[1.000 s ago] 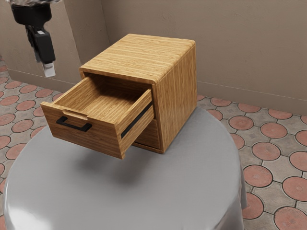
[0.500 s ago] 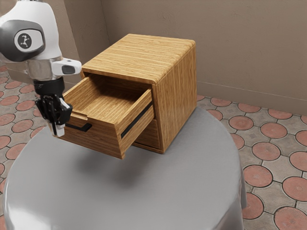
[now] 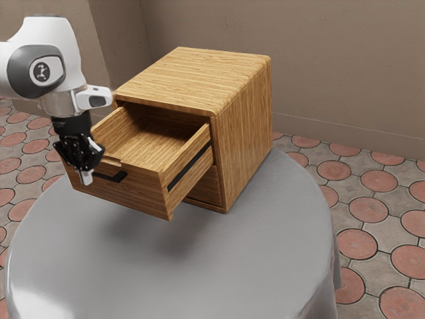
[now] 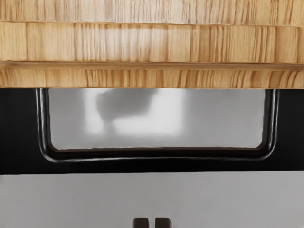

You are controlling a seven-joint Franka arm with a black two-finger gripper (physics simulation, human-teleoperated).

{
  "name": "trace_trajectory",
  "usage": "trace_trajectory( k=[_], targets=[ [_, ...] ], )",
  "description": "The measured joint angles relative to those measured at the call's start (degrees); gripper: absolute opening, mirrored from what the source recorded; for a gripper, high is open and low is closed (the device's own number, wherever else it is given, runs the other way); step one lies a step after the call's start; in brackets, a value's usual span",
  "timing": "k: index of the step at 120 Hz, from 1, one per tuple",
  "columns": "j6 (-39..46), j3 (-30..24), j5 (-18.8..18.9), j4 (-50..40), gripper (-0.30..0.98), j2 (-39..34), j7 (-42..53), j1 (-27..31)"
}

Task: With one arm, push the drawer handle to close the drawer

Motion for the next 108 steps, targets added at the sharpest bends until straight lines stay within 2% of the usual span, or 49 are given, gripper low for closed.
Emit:
trace_trajectory(
  k=[108],
  targets=[
    [6.0,-0.2,0.0,3.6,-0.1,7.3,2.1,-0.6]
  ],
)
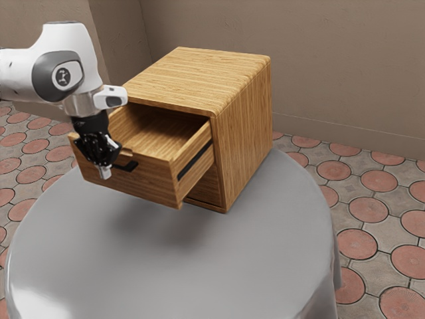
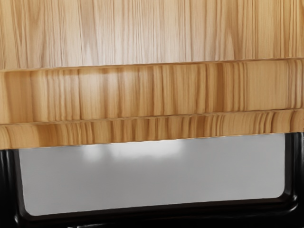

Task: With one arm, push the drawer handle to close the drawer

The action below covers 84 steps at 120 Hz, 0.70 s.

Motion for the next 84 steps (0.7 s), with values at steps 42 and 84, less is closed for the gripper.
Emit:
trace_trajectory(
  k=[42,84],
  targets=[
    [0.4,-0.3,-0.1,3.7,-0.1,3.2,0.3,-0.2],
    [0.4,-0.5,-0.1,7.4,-0.1,5.2,0.7,-0.3]
  ],
)
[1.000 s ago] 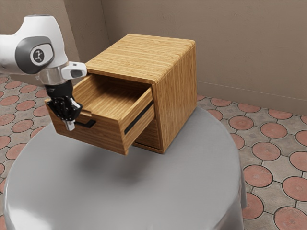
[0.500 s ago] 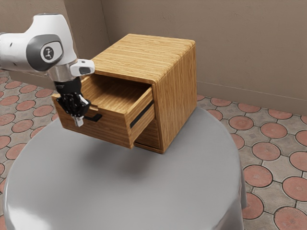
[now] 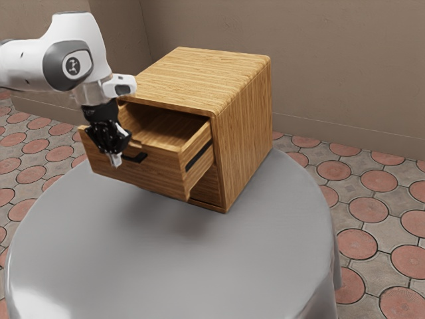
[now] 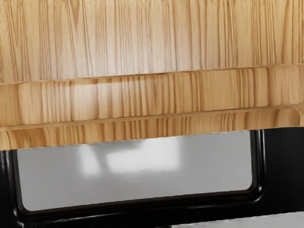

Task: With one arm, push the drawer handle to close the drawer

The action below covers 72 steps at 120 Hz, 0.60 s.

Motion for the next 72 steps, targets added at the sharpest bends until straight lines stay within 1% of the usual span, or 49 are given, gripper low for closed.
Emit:
trace_trajectory(
  k=[72],
  targets=[
    [0.0,-0.1,0.2,5.8,-0.1,6.4,1.1,0.0]
  ],
)
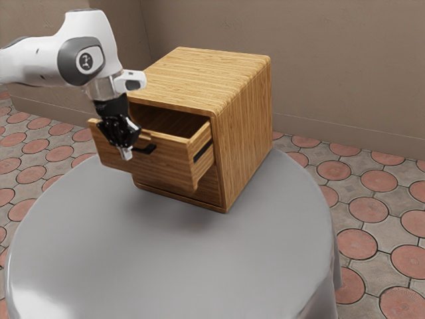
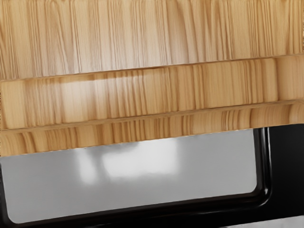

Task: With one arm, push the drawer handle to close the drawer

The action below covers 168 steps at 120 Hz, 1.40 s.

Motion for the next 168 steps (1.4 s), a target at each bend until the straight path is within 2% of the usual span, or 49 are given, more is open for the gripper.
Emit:
trace_trajectory(
  k=[70,107,168],
  targets=[
    [0.0,-0.5,0.0,6.0,-0.1,4.0,0.4,-1.3],
    [0.0,-0.7,1.6,9.1,-0.1,7.3,0.5,-1.6],
    [0.0,-0.7,2.0,14.2,-0.1,11.1,1.0,-1.6]
  ],
)
